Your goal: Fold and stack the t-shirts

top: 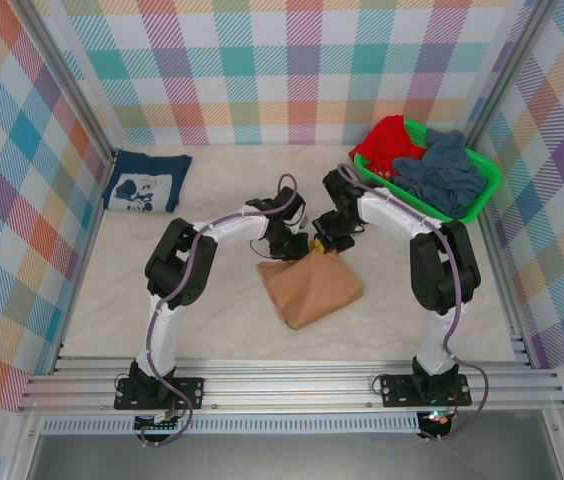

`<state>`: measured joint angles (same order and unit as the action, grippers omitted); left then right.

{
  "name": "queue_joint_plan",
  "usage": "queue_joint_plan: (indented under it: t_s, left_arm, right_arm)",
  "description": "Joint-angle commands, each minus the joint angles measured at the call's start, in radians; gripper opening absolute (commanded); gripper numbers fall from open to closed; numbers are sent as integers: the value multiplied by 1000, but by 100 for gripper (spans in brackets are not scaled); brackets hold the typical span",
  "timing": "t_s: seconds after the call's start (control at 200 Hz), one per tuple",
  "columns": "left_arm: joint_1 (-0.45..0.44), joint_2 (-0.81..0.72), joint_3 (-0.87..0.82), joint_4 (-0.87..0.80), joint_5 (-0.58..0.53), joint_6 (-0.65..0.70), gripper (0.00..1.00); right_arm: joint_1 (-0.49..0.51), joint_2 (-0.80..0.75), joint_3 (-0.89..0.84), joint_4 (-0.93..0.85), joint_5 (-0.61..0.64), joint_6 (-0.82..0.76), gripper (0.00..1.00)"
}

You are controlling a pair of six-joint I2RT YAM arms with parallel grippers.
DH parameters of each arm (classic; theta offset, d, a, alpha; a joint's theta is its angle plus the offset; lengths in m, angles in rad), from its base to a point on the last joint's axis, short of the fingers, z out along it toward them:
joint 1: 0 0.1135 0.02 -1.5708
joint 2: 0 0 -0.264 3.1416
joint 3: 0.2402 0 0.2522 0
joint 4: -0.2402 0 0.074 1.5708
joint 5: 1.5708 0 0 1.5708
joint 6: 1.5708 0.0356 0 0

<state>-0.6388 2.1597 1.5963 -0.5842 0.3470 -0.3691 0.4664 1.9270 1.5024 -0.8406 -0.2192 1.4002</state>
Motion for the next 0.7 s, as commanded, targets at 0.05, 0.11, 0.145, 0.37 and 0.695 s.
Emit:
queue_joint_plan:
  t_s: [0.05,0.11,0.145,0.37,0.695]
  left_arm:
    - [8,23,14,-25,0,14,12]
    - [8,24,20,-27,-4,14,12]
    - [8,22,24,-31,-10,13,12]
    - [10,-63,109,-172,-265,-44,35]
    - [13,-330,-149,-165,-236,-160,43]
  right_arm:
    - [15,-36,64,-7,-3,-13,0]
    - [14,-21,60,-7,-3,-14,0]
    - [14,-6,55,-3,-3,-19,0]
    - [9,76,8,28,-16,-31,0]
    - [-5,113,44,39,-35,-94,46]
